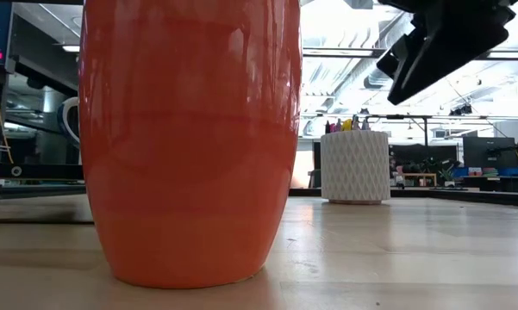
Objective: Place coffee mugs
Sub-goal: Put the orange mug on the shelf
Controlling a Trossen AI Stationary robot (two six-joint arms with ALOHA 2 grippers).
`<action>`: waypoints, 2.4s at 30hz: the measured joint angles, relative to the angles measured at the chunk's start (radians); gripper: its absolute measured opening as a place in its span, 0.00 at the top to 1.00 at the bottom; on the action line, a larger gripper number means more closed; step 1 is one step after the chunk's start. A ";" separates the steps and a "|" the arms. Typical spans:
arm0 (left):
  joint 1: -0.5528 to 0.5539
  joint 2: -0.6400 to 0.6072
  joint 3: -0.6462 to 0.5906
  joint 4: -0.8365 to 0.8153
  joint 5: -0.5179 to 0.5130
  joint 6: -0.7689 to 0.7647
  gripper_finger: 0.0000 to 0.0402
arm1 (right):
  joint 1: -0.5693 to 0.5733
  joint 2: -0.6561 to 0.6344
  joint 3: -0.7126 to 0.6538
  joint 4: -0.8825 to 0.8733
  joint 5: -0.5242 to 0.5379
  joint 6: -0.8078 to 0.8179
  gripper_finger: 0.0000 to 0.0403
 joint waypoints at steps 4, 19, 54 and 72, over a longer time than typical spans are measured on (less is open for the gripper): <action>-0.013 0.035 0.000 0.002 0.004 0.023 0.75 | 0.000 0.000 0.000 -0.020 -0.001 0.000 0.80; -0.060 0.079 0.000 0.065 -0.013 0.132 0.75 | -0.003 0.000 0.000 -0.142 0.059 -0.052 0.80; -0.026 0.176 -0.002 0.122 0.051 0.193 0.75 | -0.002 0.000 0.000 -0.159 0.042 0.023 0.80; -0.025 0.176 -0.002 0.156 0.054 0.219 0.75 | -0.002 0.000 0.000 -0.159 0.032 0.026 0.80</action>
